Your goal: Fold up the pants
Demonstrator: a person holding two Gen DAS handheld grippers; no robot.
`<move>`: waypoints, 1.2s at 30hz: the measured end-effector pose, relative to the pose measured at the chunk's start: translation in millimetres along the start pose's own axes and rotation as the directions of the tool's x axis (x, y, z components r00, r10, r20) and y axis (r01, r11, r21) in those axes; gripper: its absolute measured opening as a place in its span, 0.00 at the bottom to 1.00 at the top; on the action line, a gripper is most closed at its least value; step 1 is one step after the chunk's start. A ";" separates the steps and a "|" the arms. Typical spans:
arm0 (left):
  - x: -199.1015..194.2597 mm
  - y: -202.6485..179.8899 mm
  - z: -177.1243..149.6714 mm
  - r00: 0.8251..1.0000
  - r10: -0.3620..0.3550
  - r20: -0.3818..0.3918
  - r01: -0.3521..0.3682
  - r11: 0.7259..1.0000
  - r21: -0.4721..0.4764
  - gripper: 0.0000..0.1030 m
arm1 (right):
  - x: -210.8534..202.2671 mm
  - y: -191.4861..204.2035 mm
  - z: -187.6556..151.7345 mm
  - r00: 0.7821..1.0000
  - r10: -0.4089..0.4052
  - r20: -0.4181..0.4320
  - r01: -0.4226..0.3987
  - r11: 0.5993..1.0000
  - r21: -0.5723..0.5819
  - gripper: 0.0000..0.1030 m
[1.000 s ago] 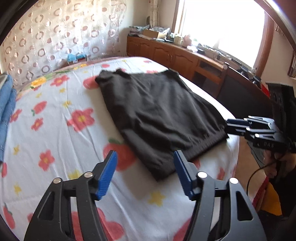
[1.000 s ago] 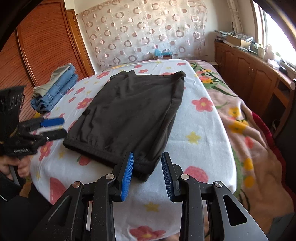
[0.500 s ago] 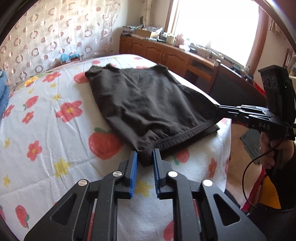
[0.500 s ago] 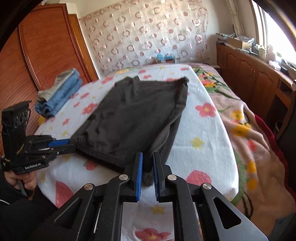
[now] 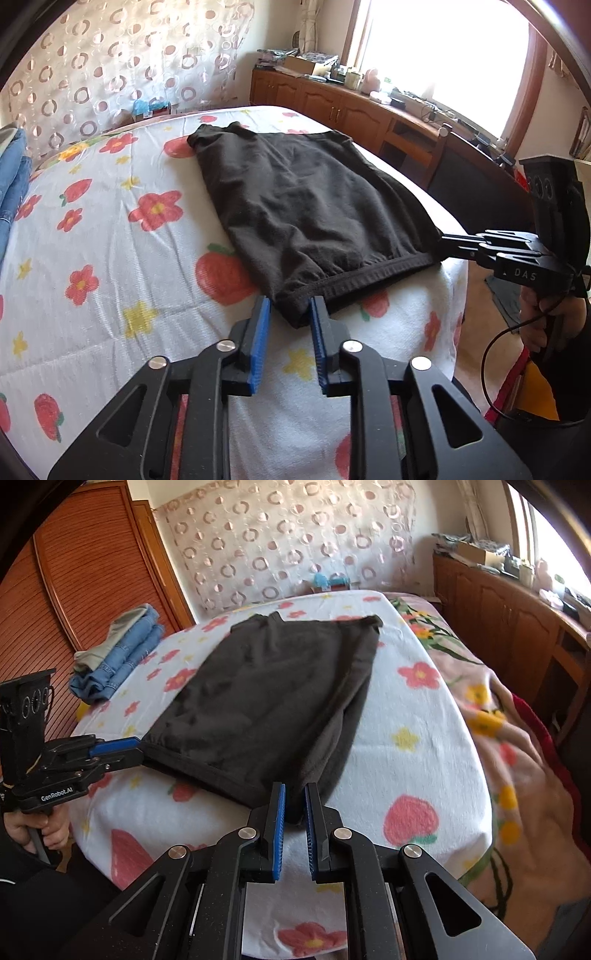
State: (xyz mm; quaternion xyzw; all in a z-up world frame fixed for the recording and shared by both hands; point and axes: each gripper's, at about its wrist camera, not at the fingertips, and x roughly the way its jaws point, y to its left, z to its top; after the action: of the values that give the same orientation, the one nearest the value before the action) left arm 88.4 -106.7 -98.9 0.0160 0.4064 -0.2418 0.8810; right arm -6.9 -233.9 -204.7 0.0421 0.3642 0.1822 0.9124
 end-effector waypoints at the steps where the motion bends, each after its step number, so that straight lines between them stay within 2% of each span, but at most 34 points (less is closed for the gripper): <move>1: -1.1 0.1 0.3 1.000 0.002 0.005 -0.002 1.000 -0.002 0.28 | 0.8 0.7 0.9 1.000 0.000 0.000 0.000 1.000 0.002 0.10; 2: -2.4 0.5 1.0 1.000 0.004 0.012 -0.003 1.000 -0.004 0.32 | 1.3 0.5 1.8 1.000 0.001 0.002 -0.001 1.000 0.004 0.10; 5: -6.7 2.3 4.9 0.999 0.007 0.039 -0.007 1.000 -0.015 0.50 | 0.7 2.3 4.0 1.000 -0.006 0.006 0.006 1.000 0.002 0.10; 9: -5.8 2.9 13.3 0.999 0.010 0.049 -0.010 1.000 -0.016 0.54 | -2.5 2.7 4.8 1.000 -0.011 0.016 0.011 1.000 -0.002 0.10; 11: -5.9 2.7 16.8 0.997 0.020 0.068 -0.019 1.000 -0.017 0.54 | -6.6 1.5 4.4 1.000 -0.016 0.025 0.016 1.000 -0.005 0.13; 14: -2.5 3.1 19.4 0.997 0.029 0.074 -0.028 0.999 -0.018 0.54 | -11.3 1.4 5.6 0.998 -0.037 0.047 0.038 0.999 -0.013 0.29; 17: 4.9 3.5 15.6 0.999 0.005 0.045 -0.004 1.000 -0.025 0.53 | -10.3 -1.3 6.8 0.997 -0.058 0.055 0.059 0.998 -0.008 0.34; 18: 7.4 3.3 13.5 0.999 -0.003 0.033 0.004 1.000 -0.028 0.48 | -7.8 -2.5 6.7 0.997 -0.057 0.049 0.057 0.998 -0.002 0.34; 21: 11.7 2.8 8.8 1.000 -0.005 0.010 0.005 1.000 -0.029 0.45 | 1.6 -2.9 5.3 0.998 -0.056 0.020 0.056 0.998 0.009 0.34; 24: 14.6 3.3 6.1 1.000 -0.007 -0.001 0.007 0.999 -0.033 0.44 | 8.8 -1.0 3.5 0.999 -0.049 -0.003 0.049 0.999 0.007 0.34; 34: 15.5 2.0 3.2 1.000 -0.005 0.009 0.005 0.999 -0.035 0.44 | 11.2 4.1 4.4 0.996 -0.085 0.011 0.085 0.996 -0.018 0.34; 35: 15.5 1.7 3.1 1.000 -0.004 0.010 0.004 0.999 -0.034 0.44 | 11.3 4.5 4.0 0.996 -0.083 0.011 0.084 0.996 -0.020 0.33; 36: 15.4 1.3 2.9 1.000 -0.003 0.011 0.004 0.999 -0.033 0.44 | 11.1 5.3 3.6 0.997 -0.078 0.008 0.078 0.997 -0.026 0.21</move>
State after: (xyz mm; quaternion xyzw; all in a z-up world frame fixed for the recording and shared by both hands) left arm 99.5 -112.5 -108.3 -0.0005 0.4057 -0.2367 0.8828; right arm 1.4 -224.7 -208.1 0.0167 0.3600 0.1511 0.9205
